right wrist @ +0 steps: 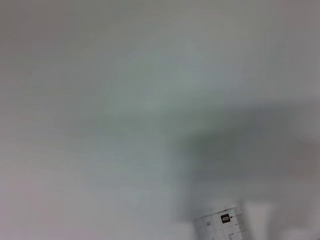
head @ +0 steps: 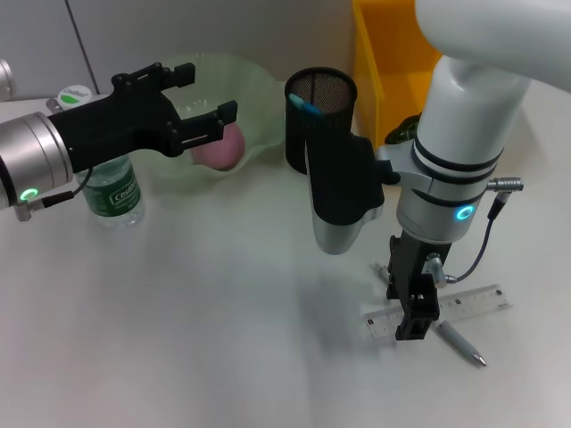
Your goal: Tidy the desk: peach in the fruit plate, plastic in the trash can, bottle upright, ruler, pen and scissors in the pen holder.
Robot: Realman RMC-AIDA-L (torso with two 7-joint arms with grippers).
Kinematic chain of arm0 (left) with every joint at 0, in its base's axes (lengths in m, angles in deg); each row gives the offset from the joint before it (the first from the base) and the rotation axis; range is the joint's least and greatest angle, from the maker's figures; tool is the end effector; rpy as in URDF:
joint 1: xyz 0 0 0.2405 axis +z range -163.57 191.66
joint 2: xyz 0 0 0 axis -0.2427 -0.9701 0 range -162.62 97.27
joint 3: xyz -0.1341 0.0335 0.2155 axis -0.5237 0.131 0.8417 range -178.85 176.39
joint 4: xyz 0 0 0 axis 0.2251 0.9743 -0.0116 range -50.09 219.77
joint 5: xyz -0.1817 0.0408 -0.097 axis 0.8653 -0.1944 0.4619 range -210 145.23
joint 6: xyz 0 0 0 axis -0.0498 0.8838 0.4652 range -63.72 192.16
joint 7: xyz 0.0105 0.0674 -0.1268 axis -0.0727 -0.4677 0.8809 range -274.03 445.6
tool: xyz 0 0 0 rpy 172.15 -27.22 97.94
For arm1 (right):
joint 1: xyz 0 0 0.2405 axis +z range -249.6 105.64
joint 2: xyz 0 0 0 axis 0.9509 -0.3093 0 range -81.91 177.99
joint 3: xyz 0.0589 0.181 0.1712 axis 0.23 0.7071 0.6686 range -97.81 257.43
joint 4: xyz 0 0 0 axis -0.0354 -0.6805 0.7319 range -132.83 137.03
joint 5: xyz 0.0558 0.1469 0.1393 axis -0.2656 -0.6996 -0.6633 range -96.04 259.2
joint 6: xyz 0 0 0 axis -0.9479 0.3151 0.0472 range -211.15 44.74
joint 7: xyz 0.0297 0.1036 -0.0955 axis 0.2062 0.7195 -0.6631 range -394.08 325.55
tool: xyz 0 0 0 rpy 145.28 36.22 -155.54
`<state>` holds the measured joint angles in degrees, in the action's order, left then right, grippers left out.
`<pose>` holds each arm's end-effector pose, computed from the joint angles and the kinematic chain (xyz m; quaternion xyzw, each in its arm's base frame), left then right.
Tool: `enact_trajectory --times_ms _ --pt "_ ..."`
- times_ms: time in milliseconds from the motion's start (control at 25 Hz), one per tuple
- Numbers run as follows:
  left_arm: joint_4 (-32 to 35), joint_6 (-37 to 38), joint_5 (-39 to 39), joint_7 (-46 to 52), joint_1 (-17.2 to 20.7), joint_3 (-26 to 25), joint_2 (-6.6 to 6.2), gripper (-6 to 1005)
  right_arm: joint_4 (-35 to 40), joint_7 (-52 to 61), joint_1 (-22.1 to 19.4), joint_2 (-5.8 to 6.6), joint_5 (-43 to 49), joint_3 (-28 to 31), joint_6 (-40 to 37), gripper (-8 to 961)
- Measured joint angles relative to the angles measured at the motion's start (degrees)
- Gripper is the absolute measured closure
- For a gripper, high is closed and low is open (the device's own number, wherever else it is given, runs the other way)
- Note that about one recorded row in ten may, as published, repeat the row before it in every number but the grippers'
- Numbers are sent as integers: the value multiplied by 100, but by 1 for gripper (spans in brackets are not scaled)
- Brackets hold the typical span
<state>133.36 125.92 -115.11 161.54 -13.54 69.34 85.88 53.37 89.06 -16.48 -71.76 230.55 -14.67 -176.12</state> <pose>-0.1991 0.3842 -0.0044 -0.9156 -0.1255 -0.2721 0.2680 0.1511 0.3521 -0.0671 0.9272 -0.0397 0.3714 0.0298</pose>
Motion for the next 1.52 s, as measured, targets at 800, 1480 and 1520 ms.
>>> enact_trajectory --times_ms 800,1480,1520 --pt "0 -36 -33 0 -45 0 0 197 -129 -19 10 0 -144 -88 147 395" --pt "-10 -35 -32 -2 -37 9 0 197 121 34 -84 4 -160 -4 172 560" --pt "-12 -35 -33 -3 -36 9 0 197 195 39 -103 12 -187 16 144 567"
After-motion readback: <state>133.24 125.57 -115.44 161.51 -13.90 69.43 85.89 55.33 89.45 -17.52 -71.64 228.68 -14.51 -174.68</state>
